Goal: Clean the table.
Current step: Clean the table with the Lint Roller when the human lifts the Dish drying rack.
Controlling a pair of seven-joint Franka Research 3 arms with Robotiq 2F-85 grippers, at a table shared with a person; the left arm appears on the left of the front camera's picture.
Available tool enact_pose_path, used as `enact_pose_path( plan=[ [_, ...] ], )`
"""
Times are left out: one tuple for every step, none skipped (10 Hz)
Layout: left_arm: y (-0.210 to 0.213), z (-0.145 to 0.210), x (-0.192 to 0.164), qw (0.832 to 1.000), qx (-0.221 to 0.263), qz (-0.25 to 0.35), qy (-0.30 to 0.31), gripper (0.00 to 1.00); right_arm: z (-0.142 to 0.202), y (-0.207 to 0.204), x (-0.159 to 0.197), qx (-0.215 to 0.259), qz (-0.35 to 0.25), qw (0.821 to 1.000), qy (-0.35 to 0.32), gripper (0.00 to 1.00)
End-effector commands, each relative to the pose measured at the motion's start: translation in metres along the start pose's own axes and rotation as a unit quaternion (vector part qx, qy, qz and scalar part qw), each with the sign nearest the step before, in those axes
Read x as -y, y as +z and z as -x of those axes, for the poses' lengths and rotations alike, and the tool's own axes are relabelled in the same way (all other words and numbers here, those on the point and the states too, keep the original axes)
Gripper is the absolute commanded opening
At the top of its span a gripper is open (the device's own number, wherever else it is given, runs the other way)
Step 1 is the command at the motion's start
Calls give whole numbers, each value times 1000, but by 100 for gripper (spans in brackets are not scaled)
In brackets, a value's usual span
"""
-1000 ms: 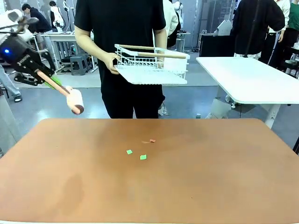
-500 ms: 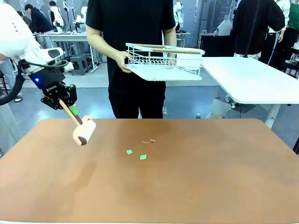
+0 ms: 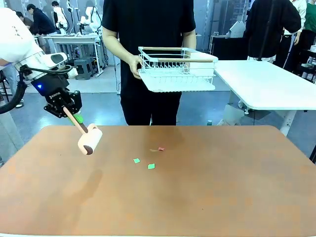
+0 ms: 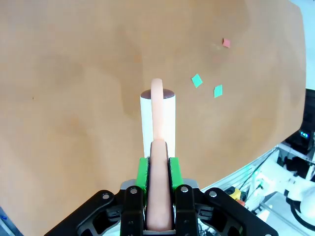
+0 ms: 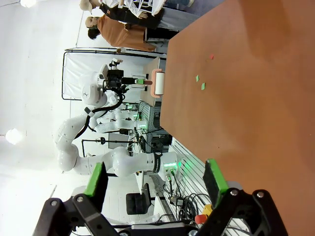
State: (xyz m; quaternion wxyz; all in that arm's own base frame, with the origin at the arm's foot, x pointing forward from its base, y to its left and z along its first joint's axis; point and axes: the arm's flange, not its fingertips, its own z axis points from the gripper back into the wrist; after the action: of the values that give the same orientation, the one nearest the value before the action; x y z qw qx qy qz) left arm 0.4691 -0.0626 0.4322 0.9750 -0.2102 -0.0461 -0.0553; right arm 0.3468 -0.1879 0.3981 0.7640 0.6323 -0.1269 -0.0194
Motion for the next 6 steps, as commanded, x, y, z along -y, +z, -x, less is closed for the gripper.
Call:
enact_pose_path(
  plan=[
    [1, 0, -1, 1000, 1, 1, 2, 21, 1, 0, -2, 3, -7, 1000, 7, 100],
    [-13, 9, -11, 998, -7, 44, -41, 21, 1, 0, -2, 3, -7, 1000, 7, 100],
    [-24, 14, -17, 995, 0, 74, -64, 21, 1, 0, -2, 3, -7, 1000, 7, 100],
    [-34, 17, -22, 992, 2, 102, -71, 21, 1, 0, -2, 3, -7, 1000, 7, 100],
    [-45, 18, -25, 992, -5, 106, -71, 21, 1, 0, -2, 3, -7, 1000, 7, 100],
    [-57, 18, -25, 992, -13, 108, -67, 21, 1, 0, -2, 3, -7, 1000, 7, 100]
  ],
)
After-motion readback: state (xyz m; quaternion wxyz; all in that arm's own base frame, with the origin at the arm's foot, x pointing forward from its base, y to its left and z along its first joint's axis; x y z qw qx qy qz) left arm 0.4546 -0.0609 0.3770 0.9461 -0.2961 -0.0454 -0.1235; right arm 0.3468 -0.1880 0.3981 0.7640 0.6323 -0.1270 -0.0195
